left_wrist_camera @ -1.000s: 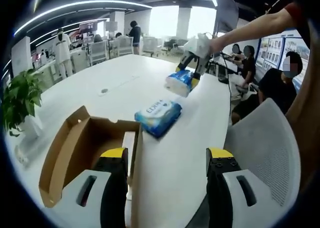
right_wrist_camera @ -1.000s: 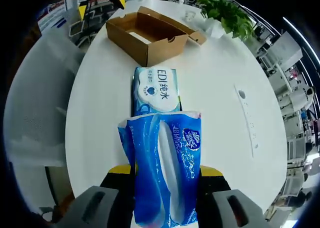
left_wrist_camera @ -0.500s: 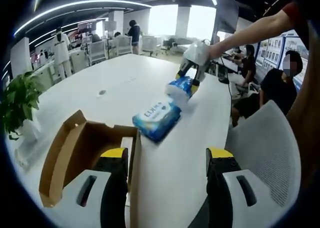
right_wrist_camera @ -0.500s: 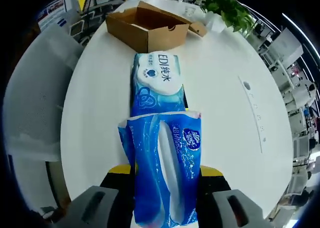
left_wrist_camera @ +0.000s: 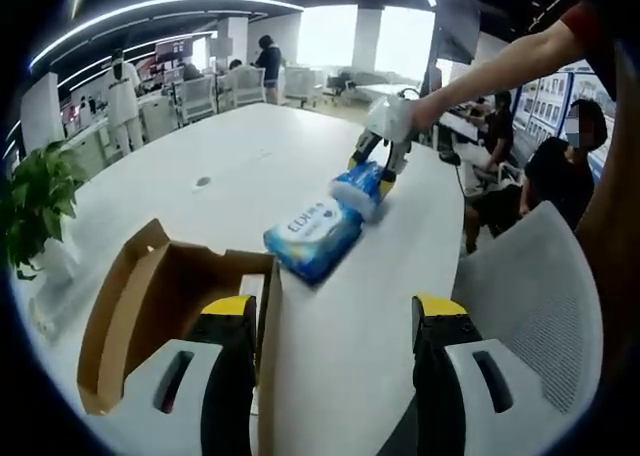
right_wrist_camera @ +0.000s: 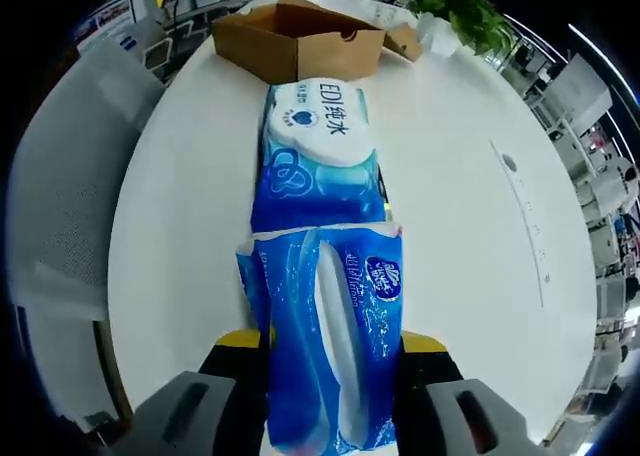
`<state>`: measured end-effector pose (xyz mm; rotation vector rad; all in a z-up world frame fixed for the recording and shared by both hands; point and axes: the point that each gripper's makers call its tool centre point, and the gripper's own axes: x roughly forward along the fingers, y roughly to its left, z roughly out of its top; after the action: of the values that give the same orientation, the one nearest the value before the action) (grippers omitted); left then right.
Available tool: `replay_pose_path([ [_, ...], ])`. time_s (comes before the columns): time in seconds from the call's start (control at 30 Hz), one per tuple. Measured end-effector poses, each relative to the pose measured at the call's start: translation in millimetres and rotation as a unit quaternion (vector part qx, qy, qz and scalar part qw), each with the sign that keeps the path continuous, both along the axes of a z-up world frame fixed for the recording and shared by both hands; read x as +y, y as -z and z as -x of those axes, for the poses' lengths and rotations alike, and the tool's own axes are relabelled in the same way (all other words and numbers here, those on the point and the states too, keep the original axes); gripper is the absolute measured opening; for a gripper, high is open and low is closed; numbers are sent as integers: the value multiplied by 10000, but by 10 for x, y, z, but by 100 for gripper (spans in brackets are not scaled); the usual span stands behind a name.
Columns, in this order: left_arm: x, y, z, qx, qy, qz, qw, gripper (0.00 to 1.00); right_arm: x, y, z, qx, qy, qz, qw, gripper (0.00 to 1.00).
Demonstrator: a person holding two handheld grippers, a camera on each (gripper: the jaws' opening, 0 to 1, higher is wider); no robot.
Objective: Operate the shoe box by opening the lid, removing the specified soft item, and placing it in the target area until the item is outside and the box remains undamaged.
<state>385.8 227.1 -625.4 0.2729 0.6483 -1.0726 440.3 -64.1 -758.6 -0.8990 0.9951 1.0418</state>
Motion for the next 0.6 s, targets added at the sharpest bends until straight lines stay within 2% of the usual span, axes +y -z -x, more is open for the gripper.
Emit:
replay_pose_path([
  [0.33,2,35,19,54,-29,-53,10000,63,26,104,-18,85,15,-31,10000,47],
  [0.6,0,57,26,95,-48,-60,9999,63,27,116,-48,125,56,-109,9998,49],
])
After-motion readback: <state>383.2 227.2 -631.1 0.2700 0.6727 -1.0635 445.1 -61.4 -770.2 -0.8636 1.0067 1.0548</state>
